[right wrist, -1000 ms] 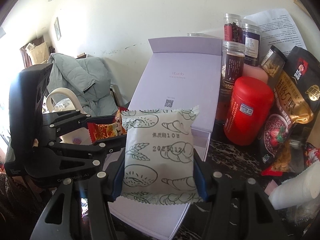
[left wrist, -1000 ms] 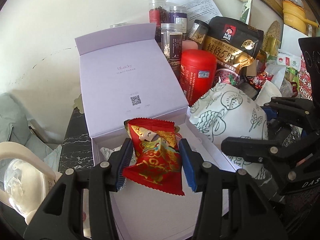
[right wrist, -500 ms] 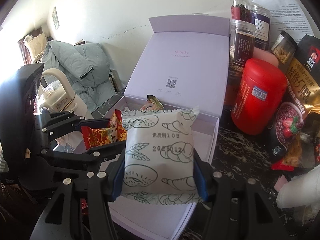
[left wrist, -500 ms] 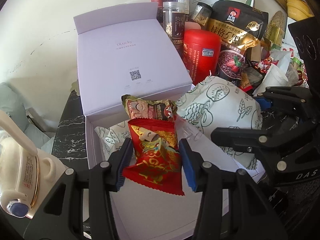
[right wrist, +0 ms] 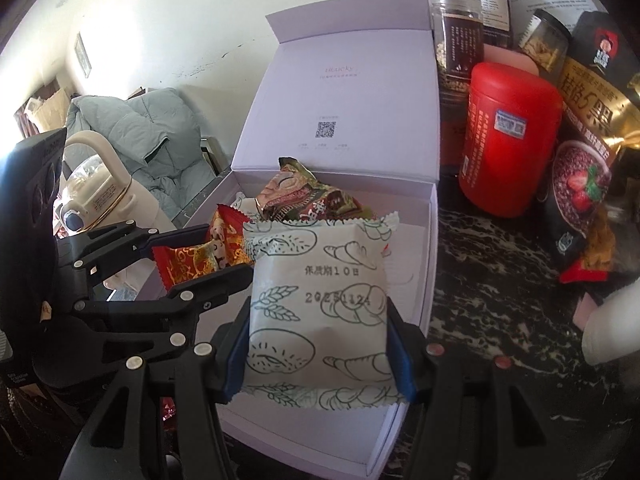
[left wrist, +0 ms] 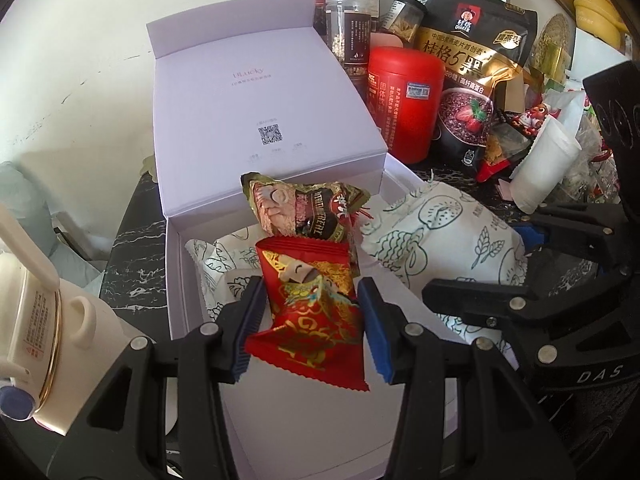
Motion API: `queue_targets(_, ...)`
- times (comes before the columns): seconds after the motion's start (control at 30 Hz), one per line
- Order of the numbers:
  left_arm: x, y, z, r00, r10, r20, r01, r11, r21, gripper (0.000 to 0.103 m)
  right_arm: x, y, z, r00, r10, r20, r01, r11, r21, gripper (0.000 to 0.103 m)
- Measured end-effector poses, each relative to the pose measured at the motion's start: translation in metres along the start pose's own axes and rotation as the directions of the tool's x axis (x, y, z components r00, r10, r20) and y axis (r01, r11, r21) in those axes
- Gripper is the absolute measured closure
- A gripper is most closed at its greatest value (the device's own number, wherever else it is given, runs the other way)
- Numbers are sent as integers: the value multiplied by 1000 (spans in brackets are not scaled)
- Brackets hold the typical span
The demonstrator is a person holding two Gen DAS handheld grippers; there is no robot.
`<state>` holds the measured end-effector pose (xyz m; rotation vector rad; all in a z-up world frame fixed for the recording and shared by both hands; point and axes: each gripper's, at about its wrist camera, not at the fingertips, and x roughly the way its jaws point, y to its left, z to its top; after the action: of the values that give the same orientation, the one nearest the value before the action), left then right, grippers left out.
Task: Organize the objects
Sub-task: 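Lower and release the candy with left tool while right tool releases the pastry packet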
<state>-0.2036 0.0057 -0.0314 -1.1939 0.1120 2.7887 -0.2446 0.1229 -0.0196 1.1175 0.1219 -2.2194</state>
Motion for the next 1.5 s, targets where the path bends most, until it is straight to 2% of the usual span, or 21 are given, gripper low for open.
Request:
queue_targets(0.27,11,4,-9,999,5,-45,-5,1000,-11,57,13,6,-5,1000,0,-13,0,1000,3,44)
queue_targets(0.57,20,2,-12,998,-16,-53,16,1000,-14,57,17,-2,-11,1000,2,-10,-2,999,33,44)
queue_targets(0.87,31,1,-16,995,-14,-97,12,1000,-23,57,17,-1,-13,999,35,23,-36,999,22,44)
queue_targets(1.13,30,6,-15,995,5,-99,-9,999,-40,57,19,-3,-12,996,81,47,-83,995,56,43)
queue_targets(1.4,29,5,-15,995,15,-99,-19,999,-43,56,17,-4,-12,994,89,62,-94,993,66,43)
queue_targets(1.5,27,5,-15,996,7,-89,-11,999,-45,52,11,-2,-12,995,69,69,-73,996,57,43)
